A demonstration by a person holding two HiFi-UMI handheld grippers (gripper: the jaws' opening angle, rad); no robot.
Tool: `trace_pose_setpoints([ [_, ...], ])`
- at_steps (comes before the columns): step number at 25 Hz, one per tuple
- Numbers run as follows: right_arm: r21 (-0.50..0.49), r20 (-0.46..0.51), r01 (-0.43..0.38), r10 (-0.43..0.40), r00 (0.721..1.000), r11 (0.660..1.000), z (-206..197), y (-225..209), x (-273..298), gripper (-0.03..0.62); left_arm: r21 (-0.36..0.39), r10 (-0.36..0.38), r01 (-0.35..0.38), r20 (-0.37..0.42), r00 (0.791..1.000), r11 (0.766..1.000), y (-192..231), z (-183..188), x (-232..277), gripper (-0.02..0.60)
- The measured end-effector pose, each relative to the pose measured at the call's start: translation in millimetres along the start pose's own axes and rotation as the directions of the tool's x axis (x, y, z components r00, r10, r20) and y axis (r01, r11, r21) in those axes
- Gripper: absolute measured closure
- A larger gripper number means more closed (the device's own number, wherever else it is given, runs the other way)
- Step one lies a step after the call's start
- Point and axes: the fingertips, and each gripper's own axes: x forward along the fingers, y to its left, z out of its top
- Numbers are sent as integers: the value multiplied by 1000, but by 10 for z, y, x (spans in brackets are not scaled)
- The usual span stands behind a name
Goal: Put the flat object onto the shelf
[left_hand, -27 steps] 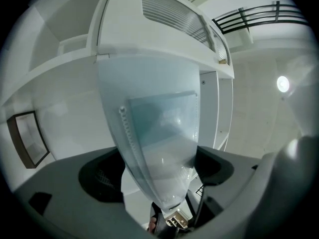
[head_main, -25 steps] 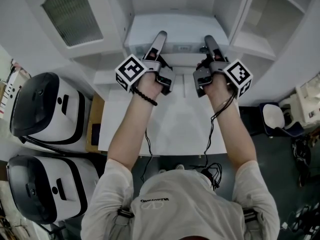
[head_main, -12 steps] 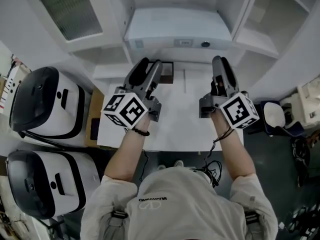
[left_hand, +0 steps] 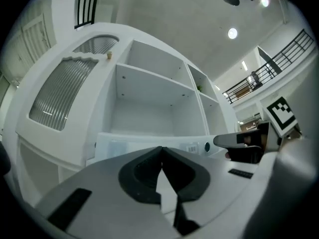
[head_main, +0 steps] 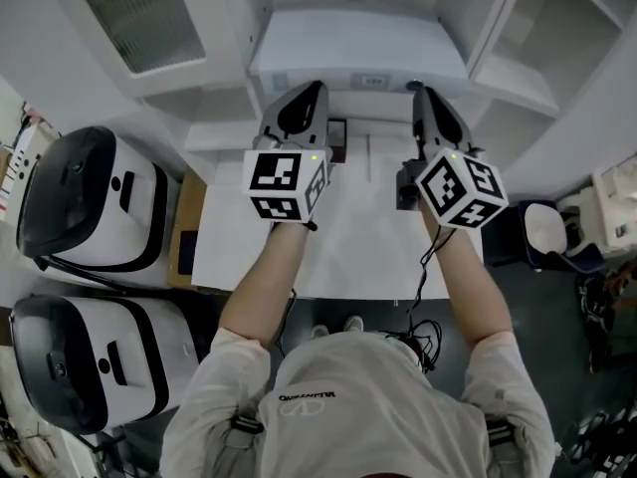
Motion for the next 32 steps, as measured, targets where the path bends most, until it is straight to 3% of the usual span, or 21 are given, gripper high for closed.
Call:
trace_pose_setpoints([
  [14,70,-4,37,-37,999,997,-23,-249,415,580,-85,26,-26,7,1000,996,168,-90,396,577],
  [32,102,-6,52,-52,999,993,-37,-350,637,580,-104,29,-28,6,1000,994,300,-147,661,577],
])
